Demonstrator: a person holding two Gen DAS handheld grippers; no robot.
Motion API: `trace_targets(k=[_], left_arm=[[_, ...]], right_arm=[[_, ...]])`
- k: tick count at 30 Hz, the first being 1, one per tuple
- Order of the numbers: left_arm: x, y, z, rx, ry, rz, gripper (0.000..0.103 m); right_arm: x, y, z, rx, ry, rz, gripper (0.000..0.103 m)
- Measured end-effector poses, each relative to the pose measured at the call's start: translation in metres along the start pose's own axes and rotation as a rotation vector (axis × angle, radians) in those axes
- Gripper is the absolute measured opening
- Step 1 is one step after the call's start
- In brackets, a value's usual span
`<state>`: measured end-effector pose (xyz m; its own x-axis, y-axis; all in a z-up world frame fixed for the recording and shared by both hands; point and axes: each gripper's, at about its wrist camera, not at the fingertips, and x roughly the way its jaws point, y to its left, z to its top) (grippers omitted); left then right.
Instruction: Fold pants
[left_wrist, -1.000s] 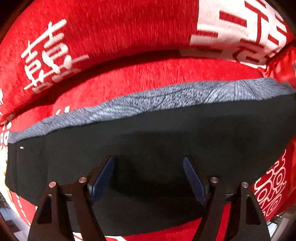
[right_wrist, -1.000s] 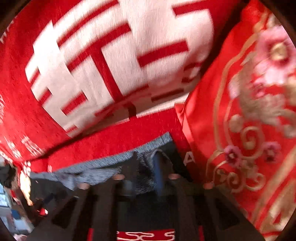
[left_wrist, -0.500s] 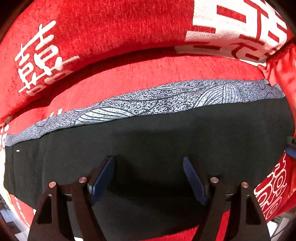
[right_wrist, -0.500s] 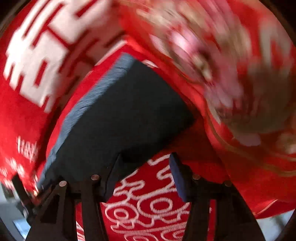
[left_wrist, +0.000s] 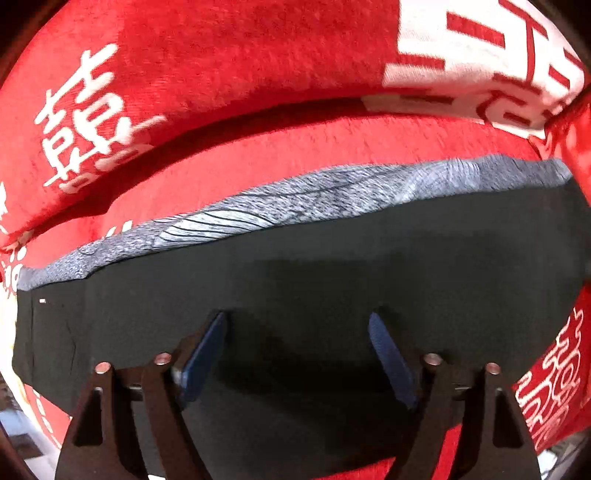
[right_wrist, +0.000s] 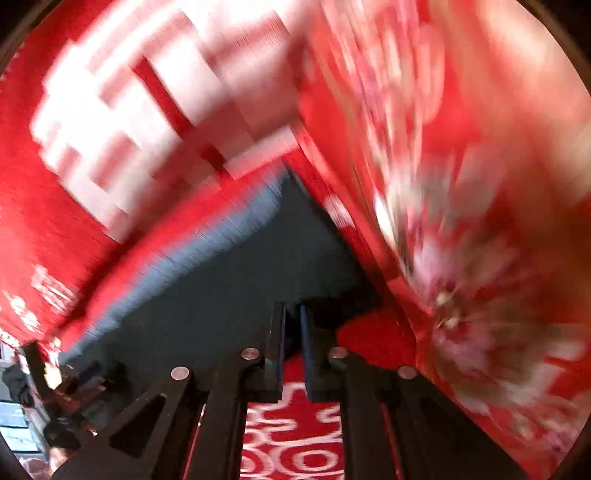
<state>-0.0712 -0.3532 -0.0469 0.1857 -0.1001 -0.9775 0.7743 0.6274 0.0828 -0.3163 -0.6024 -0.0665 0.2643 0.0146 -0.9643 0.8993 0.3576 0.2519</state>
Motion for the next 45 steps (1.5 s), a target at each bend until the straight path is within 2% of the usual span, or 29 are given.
trace_targets(k=[2,6,10,15,17,20,22,23,26,28,30,32,35,36,37,39,41,45], left_arm=[[-0.001,0.001,-0.002,0.001,-0.002,-0.009,0.083],[-0.008,-0.002,-0.001,0.003,0.006,0.014,0.083],[-0.028,-0.014,0.011,0.016,-0.059,-0.016,0.083],[-0.019,-0.029,0.031,0.03,-0.068,-0.025,0.083],[-0.005,-0.034,0.038,0.015,-0.053,-0.001,0.083],[0.009,-0.031,0.044,-0.037,-0.039,-0.023,0.083],[0.01,-0.033,0.048,-0.028,-0.061,-0.008,0.087],[0.011,-0.034,0.05,-0.02,-0.069,0.003,0.091],[0.011,-0.028,0.057,-0.05,-0.045,-0.013,0.093],[0.0,-0.022,0.059,-0.063,-0.062,0.022,0.093],[-0.004,-0.018,0.058,-0.057,-0.085,0.047,0.093],[-0.006,-0.007,0.051,-0.054,-0.075,0.069,0.093],[0.007,0.01,0.033,-0.039,-0.008,0.119,0.093],[0.008,0.02,0.029,-0.062,-0.005,0.091,0.093],[0.004,0.033,0.025,-0.104,-0.001,0.068,0.093],[-0.001,0.047,0.018,-0.116,0.021,0.089,0.093],[-0.006,0.058,0.009,-0.126,0.038,0.115,0.093],[-0.019,0.087,-0.016,-0.152,0.06,0.104,0.093]], right_arm=[[-0.012,-0.003,-0.009,-0.005,-0.034,-0.006,0.028],[-0.049,0.002,-0.026,-0.03,-0.118,-0.006,0.03],[-0.072,0.014,-0.026,-0.06,-0.176,0.039,0.03],[-0.04,0.057,0.017,-0.163,-0.135,0.066,0.03],[-0.016,0.068,0.026,-0.206,-0.108,0.041,0.03],[0.013,0.079,0.04,-0.25,-0.088,-0.005,0.03],[0.024,0.076,0.049,-0.282,-0.086,-0.024,0.029],[0.026,0.076,0.056,-0.298,-0.113,-0.034,0.027],[0.026,0.073,0.071,-0.281,-0.127,-0.077,0.025],[0.018,0.069,0.076,-0.208,-0.119,-0.069,0.026],[0.005,0.064,0.069,-0.163,-0.117,-0.049,0.029],[-0.006,0.063,0.053,-0.182,-0.117,-0.03,0.03],[-0.004,0.062,0.025,-0.277,-0.094,-0.093,0.034],[0.002,0.058,0.017,-0.298,-0.08,-0.114,0.034],[0.001,0.053,0.009,-0.298,-0.098,-0.098,0.034],[-0.007,0.051,0.001,-0.276,-0.104,-0.096,0.034],[-0.017,0.047,-0.009,-0.23,-0.09,-0.056,0.034],[-0.03,0.057,-0.043,-0.158,-0.038,0.09,0.035]])
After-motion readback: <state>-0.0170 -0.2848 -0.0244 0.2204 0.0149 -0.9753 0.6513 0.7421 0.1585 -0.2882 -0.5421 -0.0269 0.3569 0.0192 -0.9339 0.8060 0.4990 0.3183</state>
